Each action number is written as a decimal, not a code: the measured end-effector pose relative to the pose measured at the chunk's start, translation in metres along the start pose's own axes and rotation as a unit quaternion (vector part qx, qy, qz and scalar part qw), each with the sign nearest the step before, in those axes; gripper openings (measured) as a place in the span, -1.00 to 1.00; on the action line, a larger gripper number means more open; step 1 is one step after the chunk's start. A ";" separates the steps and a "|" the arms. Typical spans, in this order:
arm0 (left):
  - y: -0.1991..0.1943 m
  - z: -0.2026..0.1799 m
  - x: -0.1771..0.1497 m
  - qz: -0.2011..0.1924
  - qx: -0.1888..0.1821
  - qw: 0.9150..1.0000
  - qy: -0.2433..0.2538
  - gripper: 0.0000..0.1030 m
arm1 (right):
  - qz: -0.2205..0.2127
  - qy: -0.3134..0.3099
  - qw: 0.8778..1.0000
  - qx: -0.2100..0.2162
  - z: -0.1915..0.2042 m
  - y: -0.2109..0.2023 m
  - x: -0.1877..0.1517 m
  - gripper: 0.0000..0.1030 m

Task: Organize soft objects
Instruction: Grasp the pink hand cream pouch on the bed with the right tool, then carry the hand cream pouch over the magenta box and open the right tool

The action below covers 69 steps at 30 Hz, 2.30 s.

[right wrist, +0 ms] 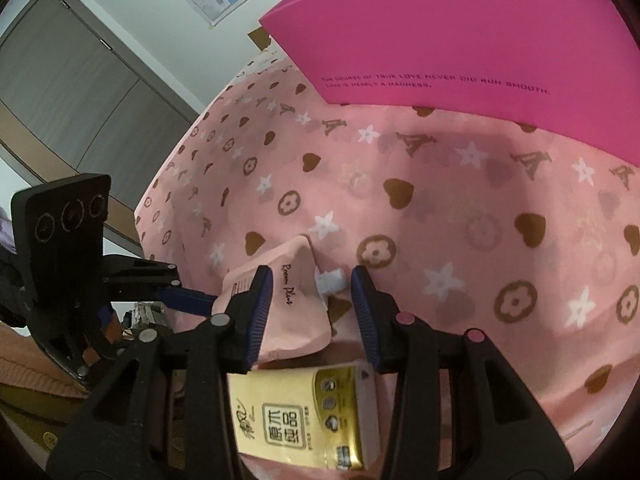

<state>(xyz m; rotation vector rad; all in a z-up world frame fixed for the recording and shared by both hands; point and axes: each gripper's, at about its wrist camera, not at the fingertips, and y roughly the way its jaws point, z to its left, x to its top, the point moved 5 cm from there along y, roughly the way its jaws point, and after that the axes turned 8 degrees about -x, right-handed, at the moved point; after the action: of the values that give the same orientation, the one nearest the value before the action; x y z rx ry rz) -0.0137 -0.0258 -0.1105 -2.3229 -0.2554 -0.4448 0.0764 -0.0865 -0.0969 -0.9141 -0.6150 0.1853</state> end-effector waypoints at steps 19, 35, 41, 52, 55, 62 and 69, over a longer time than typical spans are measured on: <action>-0.007 -0.002 0.034 -0.035 0.021 0.999 0.010 -0.33 | -0.092 0.026 0.995 -0.004 -0.001 -0.052 0.001 -0.15; -0.016 -0.041 0.080 -0.069 0.038 0.993 0.094 -0.46 | -0.171 0.039 0.984 -0.034 -0.011 -0.107 0.019 -0.15; -0.021 -0.057 0.098 -0.079 0.041 0.989 0.121 -0.46 | -0.193 0.035 0.980 -0.041 -0.016 -0.126 0.029 -0.15; -0.020 -0.082 0.146 -0.097 0.057 0.980 0.165 -0.46 | -0.231 0.035 0.971 -0.056 -0.035 -0.155 0.063 -0.15; -0.017 -0.086 0.161 -0.099 0.060 0.978 0.173 -0.46 | -0.239 0.037 0.969 -0.060 -0.044 -0.161 0.074 -0.15; -0.005 -0.088 0.197 -0.097 0.066 0.977 0.176 -0.46 | -0.247 0.051 0.965 -0.069 -0.067 -0.164 0.100 -0.15; 0.012 -0.080 0.228 -0.091 0.073 0.979 0.168 -0.46 | -0.243 0.073 0.965 -0.072 -0.096 -0.158 0.122 -0.15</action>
<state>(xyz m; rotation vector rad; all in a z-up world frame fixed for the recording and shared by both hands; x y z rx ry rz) 0.1808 -0.0796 0.0235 -2.0484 -0.3262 -0.8687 0.2138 -0.1992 0.0348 -0.8811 -0.7030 -0.3689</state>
